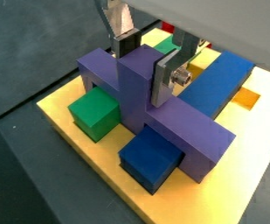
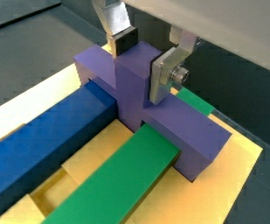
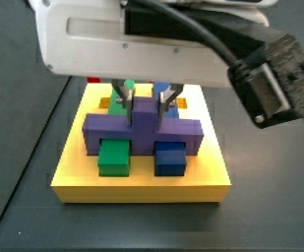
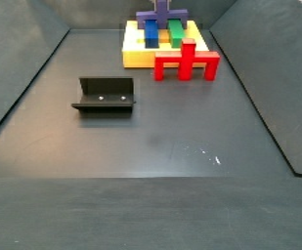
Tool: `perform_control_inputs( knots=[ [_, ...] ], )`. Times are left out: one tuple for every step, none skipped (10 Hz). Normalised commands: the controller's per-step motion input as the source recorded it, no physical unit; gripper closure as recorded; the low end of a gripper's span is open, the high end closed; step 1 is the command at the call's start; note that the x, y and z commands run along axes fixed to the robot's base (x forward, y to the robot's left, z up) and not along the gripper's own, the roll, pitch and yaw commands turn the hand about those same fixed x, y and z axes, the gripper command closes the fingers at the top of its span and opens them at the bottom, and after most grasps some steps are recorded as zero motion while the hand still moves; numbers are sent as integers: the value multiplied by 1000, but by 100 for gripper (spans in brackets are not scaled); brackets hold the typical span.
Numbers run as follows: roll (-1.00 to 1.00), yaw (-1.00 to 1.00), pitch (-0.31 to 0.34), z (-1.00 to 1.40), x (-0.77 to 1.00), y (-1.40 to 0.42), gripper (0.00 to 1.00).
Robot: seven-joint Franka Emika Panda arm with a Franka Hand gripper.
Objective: Pick up the purple object. Move up. Place the purple object on the fixture. Regrasp the purple object. Move to above the board. Insert the purple object.
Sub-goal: Insert the purple object.
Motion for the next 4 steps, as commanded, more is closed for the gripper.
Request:
perform_control_inputs(
  knots=[
    [-20, 111, -269, -363, -269, -80, 100],
    [11, 0, -29, -269, -66, -17, 100],
    [41, 0, 0, -166, -49, -17, 100],
    [0, 0, 0, 0, 0, 0, 100]
  ],
)
